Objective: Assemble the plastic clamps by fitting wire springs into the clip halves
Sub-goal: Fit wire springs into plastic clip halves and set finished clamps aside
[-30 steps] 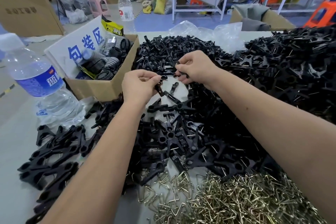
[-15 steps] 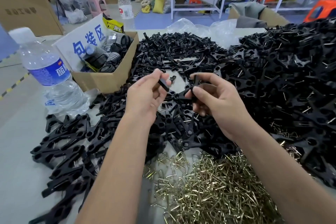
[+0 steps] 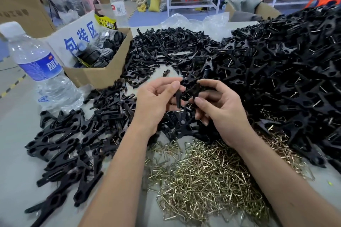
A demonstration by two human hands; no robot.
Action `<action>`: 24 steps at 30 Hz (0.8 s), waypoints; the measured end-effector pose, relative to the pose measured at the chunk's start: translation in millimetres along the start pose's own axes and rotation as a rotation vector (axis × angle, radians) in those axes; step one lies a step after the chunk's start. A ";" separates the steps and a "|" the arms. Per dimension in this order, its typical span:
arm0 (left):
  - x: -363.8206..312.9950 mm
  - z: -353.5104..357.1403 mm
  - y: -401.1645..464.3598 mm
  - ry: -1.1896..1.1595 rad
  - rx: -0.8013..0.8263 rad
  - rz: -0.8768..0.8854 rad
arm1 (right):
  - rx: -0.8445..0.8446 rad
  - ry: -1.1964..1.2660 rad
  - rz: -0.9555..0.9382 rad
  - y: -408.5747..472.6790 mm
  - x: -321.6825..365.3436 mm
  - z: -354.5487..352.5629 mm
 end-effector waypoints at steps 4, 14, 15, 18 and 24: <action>3.8 -0.5 -0.5 0.010 0.014 0.008 | 0.017 -0.014 -0.063 -1.1 4.0 2.8; 3.5 3.4 1.5 0.087 0.013 0.069 | -0.045 -0.132 -0.141 -2.8 17.1 -1.4; 3.9 4.3 1.5 0.083 0.015 0.068 | -0.053 -0.131 -0.137 -2.8 16.8 -2.3; 4.8 6.1 1.7 0.086 0.025 0.083 | -0.056 -0.149 -0.139 -3.0 16.1 -3.1; 10.5 13.0 2.0 0.109 0.035 0.087 | -0.011 -0.145 -0.123 -4.0 13.2 1.7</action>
Point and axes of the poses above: each hand's wrist, its own y-axis towards the middle knuckle, its own z-axis out of the palm, x = y × z, the point moved 9 cm from there along y, towards the middle knuckle, and after that the axes turned 10 degrees about -y, right-handed, at the moved point
